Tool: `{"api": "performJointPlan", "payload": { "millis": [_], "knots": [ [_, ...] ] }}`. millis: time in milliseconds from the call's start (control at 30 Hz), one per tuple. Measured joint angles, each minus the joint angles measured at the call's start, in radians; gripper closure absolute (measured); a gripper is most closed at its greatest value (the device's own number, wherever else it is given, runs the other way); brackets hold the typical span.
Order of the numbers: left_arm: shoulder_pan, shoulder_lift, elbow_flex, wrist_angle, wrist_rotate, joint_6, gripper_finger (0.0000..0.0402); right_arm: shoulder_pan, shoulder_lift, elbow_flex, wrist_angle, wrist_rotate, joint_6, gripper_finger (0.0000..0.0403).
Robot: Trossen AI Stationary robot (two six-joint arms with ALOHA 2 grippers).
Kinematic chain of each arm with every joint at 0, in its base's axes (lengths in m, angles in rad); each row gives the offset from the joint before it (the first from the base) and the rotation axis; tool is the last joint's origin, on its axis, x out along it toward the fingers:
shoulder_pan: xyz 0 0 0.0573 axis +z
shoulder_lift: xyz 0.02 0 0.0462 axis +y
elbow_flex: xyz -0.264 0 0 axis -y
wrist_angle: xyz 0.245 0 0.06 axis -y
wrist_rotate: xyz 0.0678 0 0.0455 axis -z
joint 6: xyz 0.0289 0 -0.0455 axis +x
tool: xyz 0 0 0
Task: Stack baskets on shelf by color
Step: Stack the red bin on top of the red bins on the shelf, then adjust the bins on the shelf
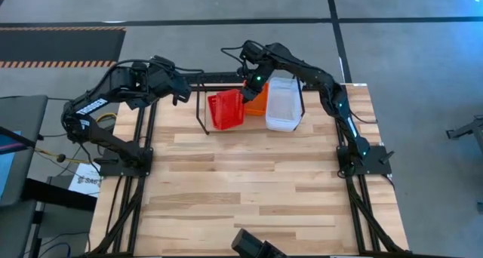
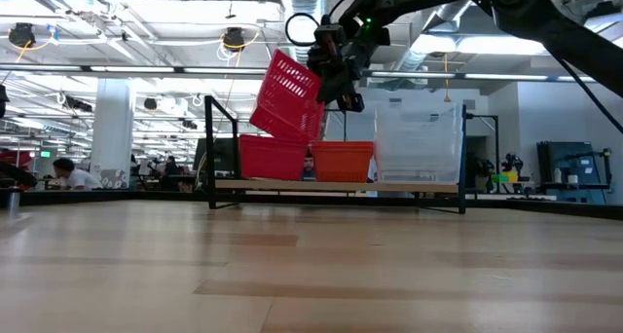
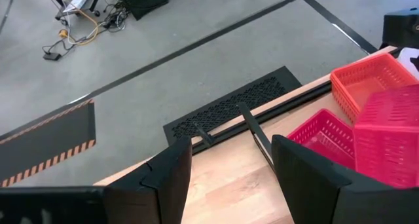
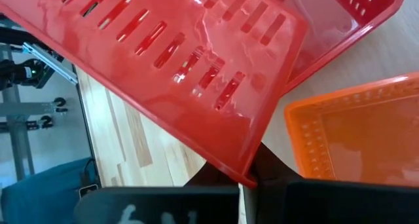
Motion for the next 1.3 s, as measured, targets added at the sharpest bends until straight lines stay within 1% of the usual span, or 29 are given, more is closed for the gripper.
{"api": "performJointPlan", "payload": {
  "millis": [300,367,567,700,1033,1200,1300],
  "knots": [
    [0.000,0.000,0.000,0.000,0.000,-0.008,0.0202,0.001,0.000,0.000,0.004,0.000,-0.019,0.0396],
    [0.000,0.000,0.000,0.000,0.000,-0.008,0.0203,0.001,0.000,0.000,0.004,-0.001,-0.033,0.0388],
    [0.000,0.000,0.000,0.000,0.000,-0.008,0.0203,0.001,0.001,0.000,0.004,-0.001,-0.035,0.0347],
    [0.000,0.000,0.000,0.000,0.000,-0.010,0.0202,0.001,0.001,0.000,0.004,-0.001,-0.034,0.0334],
    [0.000,0.000,0.000,0.001,0.000,-0.018,0.0202,0.004,-0.012,0.008,0.006,-0.004,-0.034,0.0331],
    [0.000,0.000,0.000,0.000,0.000,-0.019,0.0202,0.015,-0.040,0.010,0.004,-0.034,-0.036,0.0331],
    [0.000,0.000,0.000,0.000,-0.001,-0.030,0.0202,0.036,-0.065,0.008,-0.046,-0.029,-0.091,0.0335]
  ]
}}
